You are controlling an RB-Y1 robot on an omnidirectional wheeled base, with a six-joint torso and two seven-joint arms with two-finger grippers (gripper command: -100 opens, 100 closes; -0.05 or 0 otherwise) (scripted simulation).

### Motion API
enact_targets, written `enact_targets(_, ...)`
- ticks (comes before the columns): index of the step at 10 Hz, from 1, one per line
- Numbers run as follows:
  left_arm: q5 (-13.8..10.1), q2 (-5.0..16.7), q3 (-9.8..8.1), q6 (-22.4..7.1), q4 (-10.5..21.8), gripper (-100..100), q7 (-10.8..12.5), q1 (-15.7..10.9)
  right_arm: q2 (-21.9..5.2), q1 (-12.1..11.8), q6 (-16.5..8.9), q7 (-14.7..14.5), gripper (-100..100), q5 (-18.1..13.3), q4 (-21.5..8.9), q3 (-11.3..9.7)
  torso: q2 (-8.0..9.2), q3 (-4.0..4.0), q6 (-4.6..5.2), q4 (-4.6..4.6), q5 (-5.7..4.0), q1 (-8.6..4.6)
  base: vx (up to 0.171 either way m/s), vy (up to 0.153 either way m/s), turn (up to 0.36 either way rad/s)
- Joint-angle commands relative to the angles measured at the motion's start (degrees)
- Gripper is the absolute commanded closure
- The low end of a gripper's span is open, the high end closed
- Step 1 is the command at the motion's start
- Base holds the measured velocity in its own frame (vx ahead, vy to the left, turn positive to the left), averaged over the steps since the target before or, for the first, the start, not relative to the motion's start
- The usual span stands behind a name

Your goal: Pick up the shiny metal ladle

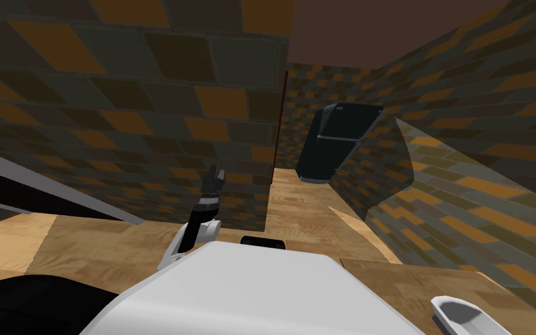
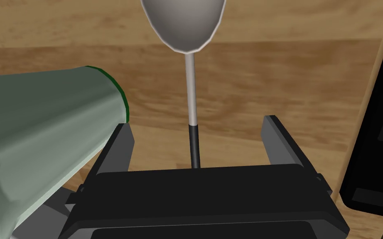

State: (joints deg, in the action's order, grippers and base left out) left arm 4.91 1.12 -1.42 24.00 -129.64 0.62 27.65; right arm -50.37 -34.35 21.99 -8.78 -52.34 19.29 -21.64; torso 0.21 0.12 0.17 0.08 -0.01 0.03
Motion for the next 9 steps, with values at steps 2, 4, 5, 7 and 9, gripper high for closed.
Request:
enact_targets(2, 0.0, 0.0, 0.0, 0.0, 0.0, 0, 0.0, 0.0, 0.3, 0.5, -0.4, 2.0, -100, 0.0, -0.2, -1.4, 0.05, 0.03, 0.0, 0.01, 0.0, -0.01, -0.072, -0.004, 0.106)
enact_targets(4, 0.0, 0.0, 0.0, 0.0, 0.0, 0, 0.0, 0.0, 1.1, 1.9, -0.6, 4.1, -100, 0.1, -1.6, -3.1, 0.02, 0.01, 0.0, 0.0, 0.0, -0.03, -0.077, -0.007, 0.134)
enact_targets(5, 0.0, 0.0, 0.0, 0.0, 0.0, 0, 0.0, 0.0, 1.4, 2.4, -0.7, 4.8, -100, 0.2, -2.0, -3.7, 0.06, 0.04, 0.02, 0.01, 0.0, -0.03, -0.089, 0.0, 0.103)
enact_targets(7, 0.0, 0.0, -0.01, 0.0, 0.0, 0, 0.0, 0.0, 1.2, 2.1, -1.0, 5.3, -100, 0.1, -1.5, -3.8, 0.0, 0.01, 0.05, 0.0, 0.0, -0.01, -0.035, 0.0, 0.005)
enact_targets(9, 0.0, 0.0, -0.01, 0.0, 0.0, 0, 0.0, 0.0, 1.3, 2.2, -0.9, 5.1, 100, 0.1, -1.6, -3.8, -0.18, -0.1, 0.04, -0.04, 0.0, -0.01, 0.0, 0.0, 0.0)
